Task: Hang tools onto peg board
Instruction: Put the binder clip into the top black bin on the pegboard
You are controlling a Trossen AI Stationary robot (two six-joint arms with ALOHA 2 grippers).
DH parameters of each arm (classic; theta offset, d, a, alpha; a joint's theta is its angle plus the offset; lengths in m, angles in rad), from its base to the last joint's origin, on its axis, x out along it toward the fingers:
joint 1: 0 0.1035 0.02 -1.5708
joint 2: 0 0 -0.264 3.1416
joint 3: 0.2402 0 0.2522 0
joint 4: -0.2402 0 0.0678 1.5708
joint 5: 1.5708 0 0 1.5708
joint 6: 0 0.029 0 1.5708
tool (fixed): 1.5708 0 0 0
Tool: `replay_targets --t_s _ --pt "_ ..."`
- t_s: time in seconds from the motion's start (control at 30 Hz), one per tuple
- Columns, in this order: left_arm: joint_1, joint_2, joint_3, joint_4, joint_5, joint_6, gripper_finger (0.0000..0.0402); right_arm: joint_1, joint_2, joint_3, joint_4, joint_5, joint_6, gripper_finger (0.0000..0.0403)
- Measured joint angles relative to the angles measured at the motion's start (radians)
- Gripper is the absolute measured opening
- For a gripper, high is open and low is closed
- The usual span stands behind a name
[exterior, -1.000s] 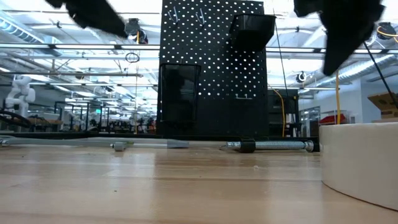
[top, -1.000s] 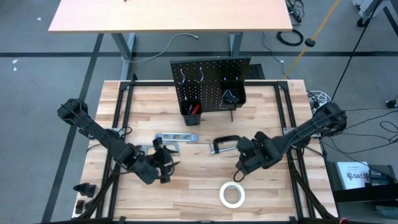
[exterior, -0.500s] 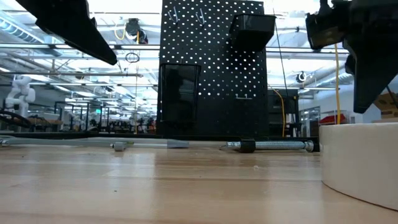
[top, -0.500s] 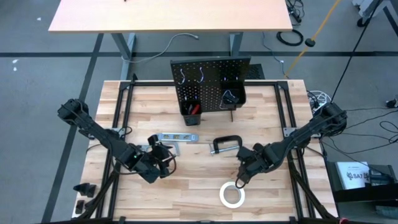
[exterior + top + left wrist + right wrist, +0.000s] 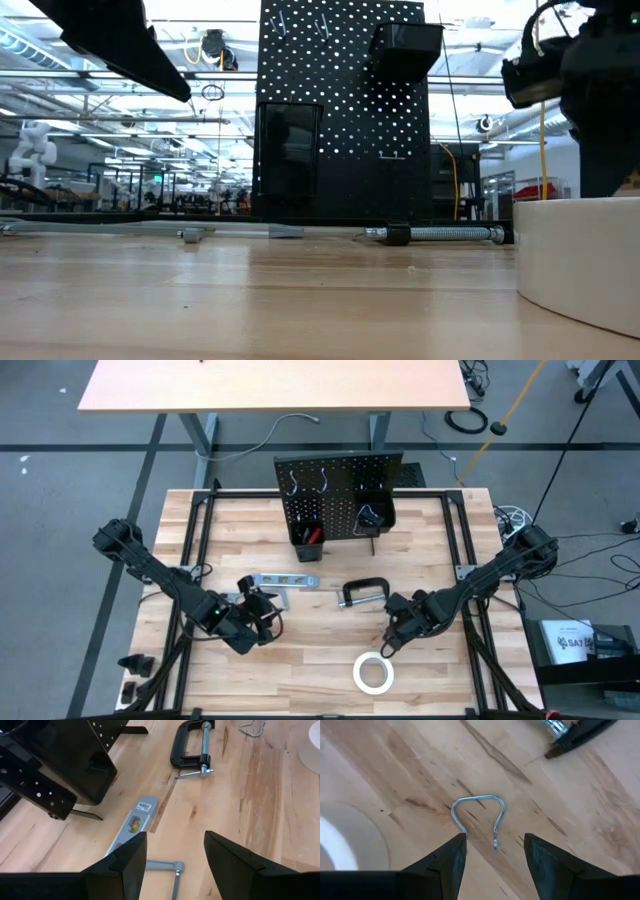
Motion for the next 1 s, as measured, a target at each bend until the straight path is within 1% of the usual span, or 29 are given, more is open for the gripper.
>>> replay_targets --t_s 0.37,0.6,0.73,0.83,1.0 --pt "0.0 0.0 -0.001 0.01 -0.003 0.0 0.0203 0.002 0.005 -0.025 0.041 -0.029 0.033 0.0194" --pt "0.0 0.0 -0.001 0.016 -0.003 0.0 0.0203 0.002 0.051 -0.025 0.047 -0.036 0.033 0.0194" --pt "0.0 0.0 -0.001 0.018 -0.003 0.001 0.0203 0.002 0.081 -0.025 0.044 -0.074 0.032 0.0192" --pt "0.0 0.0 -0.001 0.018 -0.003 0.001 0.0203 0.002 0.107 -0.025 0.039 -0.077 0.031 0.0177" --pt "0.0 0.0 -0.001 0.018 -0.003 0.0 0.0203 0.002 0.138 -0.02 0.046 -0.076 0.011 0.0134"
